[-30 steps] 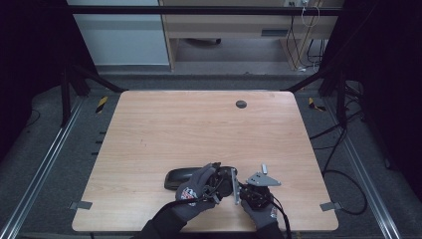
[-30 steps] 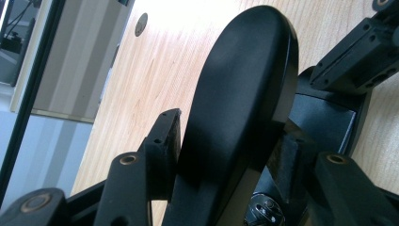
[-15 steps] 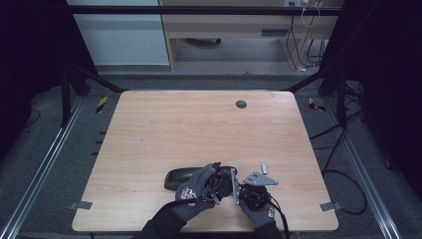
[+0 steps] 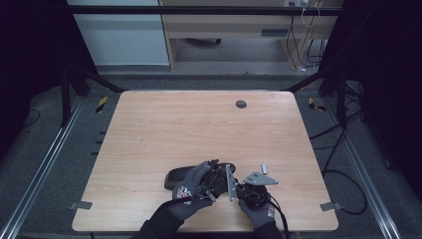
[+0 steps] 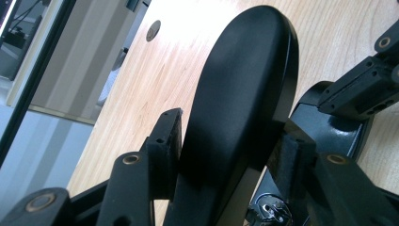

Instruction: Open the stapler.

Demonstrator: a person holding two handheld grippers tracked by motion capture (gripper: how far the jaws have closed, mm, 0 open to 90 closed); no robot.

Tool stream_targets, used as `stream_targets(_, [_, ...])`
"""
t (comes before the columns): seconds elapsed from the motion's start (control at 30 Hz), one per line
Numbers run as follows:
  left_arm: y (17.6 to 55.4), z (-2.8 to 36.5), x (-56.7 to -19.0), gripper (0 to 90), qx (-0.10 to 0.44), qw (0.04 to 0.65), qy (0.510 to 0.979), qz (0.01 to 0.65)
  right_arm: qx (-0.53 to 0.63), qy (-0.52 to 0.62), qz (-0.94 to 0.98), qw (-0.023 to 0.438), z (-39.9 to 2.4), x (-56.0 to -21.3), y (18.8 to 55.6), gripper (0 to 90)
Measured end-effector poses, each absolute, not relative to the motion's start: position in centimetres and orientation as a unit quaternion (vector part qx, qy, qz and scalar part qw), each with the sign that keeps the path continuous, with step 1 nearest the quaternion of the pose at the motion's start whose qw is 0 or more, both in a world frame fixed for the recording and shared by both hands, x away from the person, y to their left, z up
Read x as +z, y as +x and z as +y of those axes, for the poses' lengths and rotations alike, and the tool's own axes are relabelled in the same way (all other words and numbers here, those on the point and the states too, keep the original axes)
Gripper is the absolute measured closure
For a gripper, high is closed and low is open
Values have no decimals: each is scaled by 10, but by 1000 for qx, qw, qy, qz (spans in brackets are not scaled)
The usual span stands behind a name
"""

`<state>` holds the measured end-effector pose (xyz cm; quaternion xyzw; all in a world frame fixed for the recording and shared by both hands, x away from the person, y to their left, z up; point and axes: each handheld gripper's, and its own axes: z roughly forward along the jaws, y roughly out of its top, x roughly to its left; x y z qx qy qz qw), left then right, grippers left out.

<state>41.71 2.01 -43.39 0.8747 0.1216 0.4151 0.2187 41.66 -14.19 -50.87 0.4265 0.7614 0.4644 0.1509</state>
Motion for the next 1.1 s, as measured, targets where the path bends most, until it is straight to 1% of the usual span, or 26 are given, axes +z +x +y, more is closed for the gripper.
stream_targets(0.3, [417, 26, -428, 500, 410, 234, 872, 130, 464, 427, 761, 153, -142, -509, 417, 900])
stream_targets(0.67, [417, 40, -416, 505, 403, 280, 858, 154, 465, 429, 759, 151, -142, -509, 417, 900])
stream_targets(0.8, [418, 45, -412, 505, 397, 289, 856, 161, 469, 435, 755, 145, -141, -509, 417, 900])
stream_targets(1.1, [418, 53, -406, 509, 394, 307, 850, 168, 468, 434, 756, 146, -142, -509, 417, 900])
